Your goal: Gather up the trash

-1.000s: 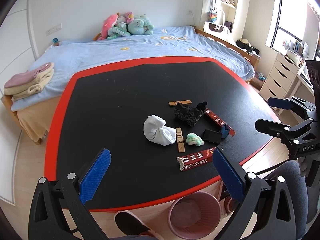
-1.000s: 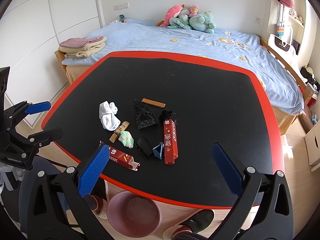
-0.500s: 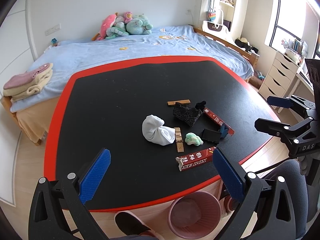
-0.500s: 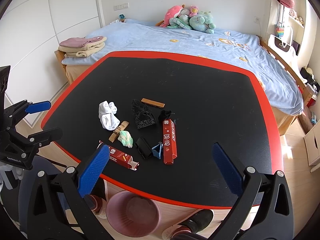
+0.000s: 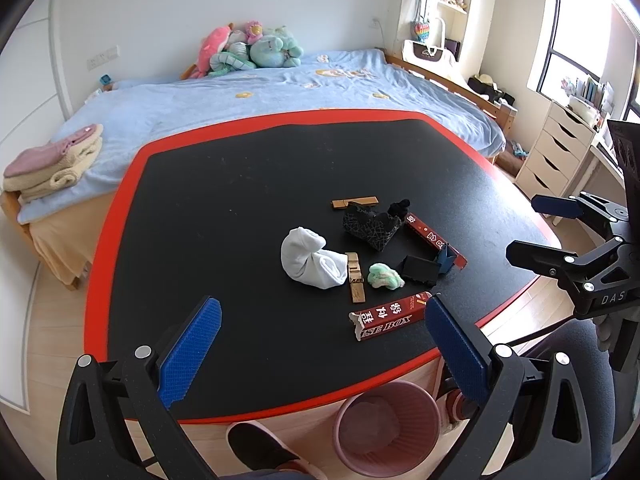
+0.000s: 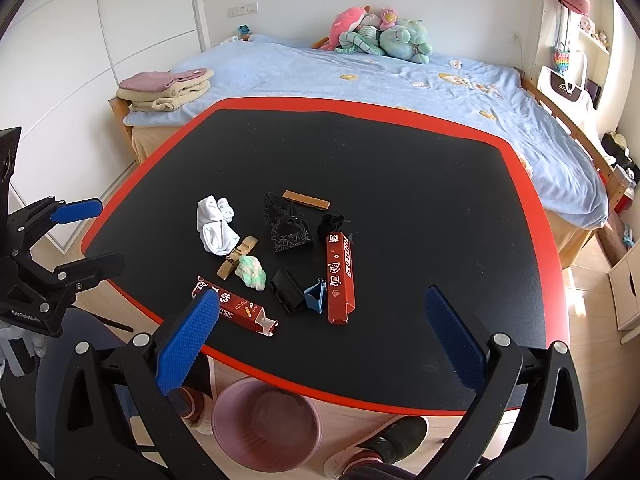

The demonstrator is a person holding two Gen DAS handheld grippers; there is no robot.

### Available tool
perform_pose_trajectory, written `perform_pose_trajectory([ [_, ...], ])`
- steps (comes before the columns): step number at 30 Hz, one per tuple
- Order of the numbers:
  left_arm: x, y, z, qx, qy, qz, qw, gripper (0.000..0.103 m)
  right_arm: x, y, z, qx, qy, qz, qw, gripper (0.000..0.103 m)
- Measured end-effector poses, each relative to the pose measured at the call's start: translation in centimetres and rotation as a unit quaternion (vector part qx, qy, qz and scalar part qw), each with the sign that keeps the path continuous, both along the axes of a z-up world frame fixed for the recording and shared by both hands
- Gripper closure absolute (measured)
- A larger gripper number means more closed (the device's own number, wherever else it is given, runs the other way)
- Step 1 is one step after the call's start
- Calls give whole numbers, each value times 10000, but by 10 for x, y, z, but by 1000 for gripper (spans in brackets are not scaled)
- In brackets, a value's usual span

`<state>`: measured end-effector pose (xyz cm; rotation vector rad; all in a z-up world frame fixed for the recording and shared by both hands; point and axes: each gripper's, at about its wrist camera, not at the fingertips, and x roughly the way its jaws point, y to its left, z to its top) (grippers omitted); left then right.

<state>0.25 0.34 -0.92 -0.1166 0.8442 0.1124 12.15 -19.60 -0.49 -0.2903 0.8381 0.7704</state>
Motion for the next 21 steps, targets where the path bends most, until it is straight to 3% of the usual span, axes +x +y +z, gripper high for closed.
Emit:
perform_pose_trajectory([
  [12,4,5,-6,-12,87,-35,10000,5,6,4,-6,-108,76,-16,9999,3],
  [21,28,21,-12,-166,324,-99,9993,5,37,19,-9,-351,254,21,9991,3],
])
